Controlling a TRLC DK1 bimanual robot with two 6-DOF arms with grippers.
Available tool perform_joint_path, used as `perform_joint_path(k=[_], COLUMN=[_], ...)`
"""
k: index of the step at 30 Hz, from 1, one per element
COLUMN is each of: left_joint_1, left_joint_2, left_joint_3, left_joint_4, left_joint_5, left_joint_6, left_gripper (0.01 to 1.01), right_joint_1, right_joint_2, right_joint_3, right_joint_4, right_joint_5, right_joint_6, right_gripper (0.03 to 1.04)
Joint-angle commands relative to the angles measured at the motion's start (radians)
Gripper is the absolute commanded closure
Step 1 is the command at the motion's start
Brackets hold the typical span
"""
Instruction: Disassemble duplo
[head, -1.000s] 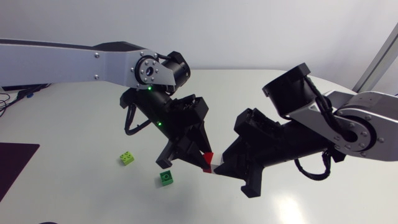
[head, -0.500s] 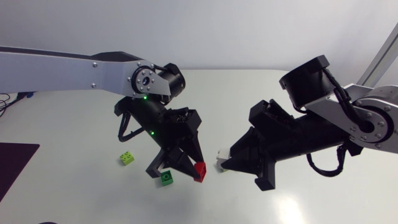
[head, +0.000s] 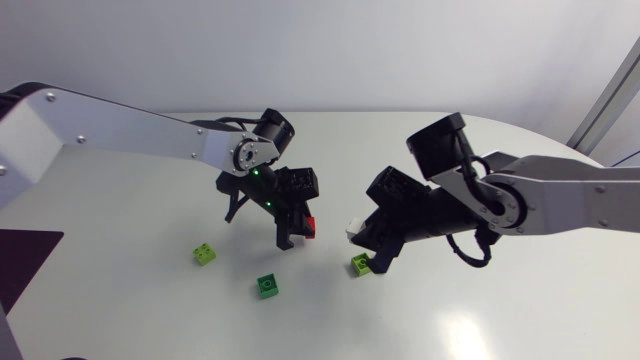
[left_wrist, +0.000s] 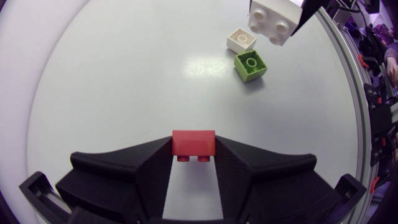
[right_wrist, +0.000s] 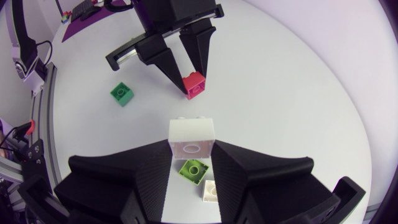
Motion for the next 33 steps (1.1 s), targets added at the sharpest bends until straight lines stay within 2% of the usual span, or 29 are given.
perform_joint_path(k=[1,4,7,10,13,22,25,29,30,33], left_joint_1=[-0.001,0.006,0.016,0.029,0.037,0.054,0.058,0.068,0.072,0.085], left_joint_2=[0.032,0.051,0.055,0.055,0.055,0.018,-0.009,-0.055,-0.071,-0.11], left_joint_3=[-0.009,-0.014,-0.021,-0.025,-0.037,-0.087,-0.112,-0.144,-0.15,-0.166], left_joint_4=[0.025,0.042,0.059,0.062,0.062,0.071,0.08,0.097,0.097,0.095], left_joint_5=[-0.013,-0.022,-0.034,-0.036,-0.039,-0.039,-0.039,-0.039,-0.039,-0.039], left_joint_6=[-0.027,-0.03,-0.034,-0.034,-0.03,-0.026,-0.027,-0.034,-0.035,-0.038], left_gripper=[0.752,0.728,0.572,0.556,0.42,0.166,0.09,0.056,0.056,0.056], right_joint_1=[0.004,0.01,0.019,0.022,0.024,0.034,0.036,0.048,0.05,0.057], right_joint_2=[0.062,0.122,0.177,0.236,0.28,0.348,0.361,0.371,0.371,0.358], right_joint_3=[0.024,0.046,0.066,0.089,0.104,0.132,0.133,0.13,0.128,0.121], right_joint_4=[0.031,0.051,0.075,0.092,0.114,0.118,0.118,0.121,0.121,0.121], right_joint_5=[0.018,0.028,0.053,0.064,0.071,0.094,0.105,0.125,0.126,0.128], right_joint_6=[0.018,0.028,0.031,0.033,0.034,0.034,0.034,0.031,0.031,0.031], right_gripper=[0.78,0.78,0.78,0.77,0.77,0.75,0.53,0.12,0.08,0.07])
